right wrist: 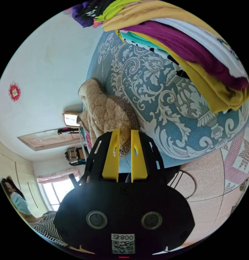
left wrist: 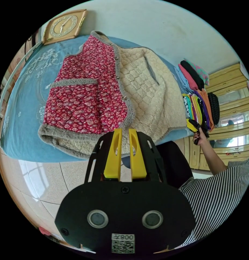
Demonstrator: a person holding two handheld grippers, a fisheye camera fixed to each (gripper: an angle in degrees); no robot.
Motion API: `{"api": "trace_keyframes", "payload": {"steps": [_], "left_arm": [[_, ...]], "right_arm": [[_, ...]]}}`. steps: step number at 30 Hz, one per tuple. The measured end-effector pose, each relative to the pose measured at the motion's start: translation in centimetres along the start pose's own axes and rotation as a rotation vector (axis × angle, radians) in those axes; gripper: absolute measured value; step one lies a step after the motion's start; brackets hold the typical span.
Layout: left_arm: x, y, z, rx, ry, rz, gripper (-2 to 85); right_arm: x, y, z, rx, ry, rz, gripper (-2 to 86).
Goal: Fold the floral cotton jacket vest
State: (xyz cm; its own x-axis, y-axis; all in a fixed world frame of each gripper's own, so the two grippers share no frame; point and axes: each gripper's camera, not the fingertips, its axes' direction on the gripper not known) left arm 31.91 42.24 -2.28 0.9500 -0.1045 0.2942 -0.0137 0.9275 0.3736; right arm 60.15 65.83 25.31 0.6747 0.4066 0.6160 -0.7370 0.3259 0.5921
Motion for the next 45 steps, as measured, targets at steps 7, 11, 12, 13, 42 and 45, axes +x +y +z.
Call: {"api": "trace_keyframes", "payload": {"steps": [7, 11, 12, 13, 42, 45], "left_arm": [[3.3, 0.7, 0.5, 0.038, 0.166, 0.145, 5.3], [6.7, -0.1, 2.4, 0.001, 0.273, 0.277, 6.2], [8.1, -0.5, 3.0, -0.014, 0.308, 0.321, 6.4], [9.3, -0.9, 3.3, -0.02, 0.328, 0.363, 6.5], [-11.1, 0.0, 1.6, 0.078, 0.437, -0.175, 13.8], [-12.1, -0.6, 1.4, 0.091, 0.323, -0.203, 14.4]], "right_arm": [[-1.3, 2.9, -0.4, 0.026, -0.113, -0.018, 2.8], [-3.8, 4.1, -0.8, 0.05, -0.188, -0.063, 2.1], [-4.9, 4.5, -1.0, 0.062, -0.205, -0.083, 1.9], [-6.4, 5.0, -1.2, 0.075, -0.231, -0.112, 1.8], [-39.3, 14.9, 25.8, -0.486, 0.237, -0.769, 1.0], [-39.6, 13.0, 23.0, -0.33, 0.317, -0.718, 2.8]]}}
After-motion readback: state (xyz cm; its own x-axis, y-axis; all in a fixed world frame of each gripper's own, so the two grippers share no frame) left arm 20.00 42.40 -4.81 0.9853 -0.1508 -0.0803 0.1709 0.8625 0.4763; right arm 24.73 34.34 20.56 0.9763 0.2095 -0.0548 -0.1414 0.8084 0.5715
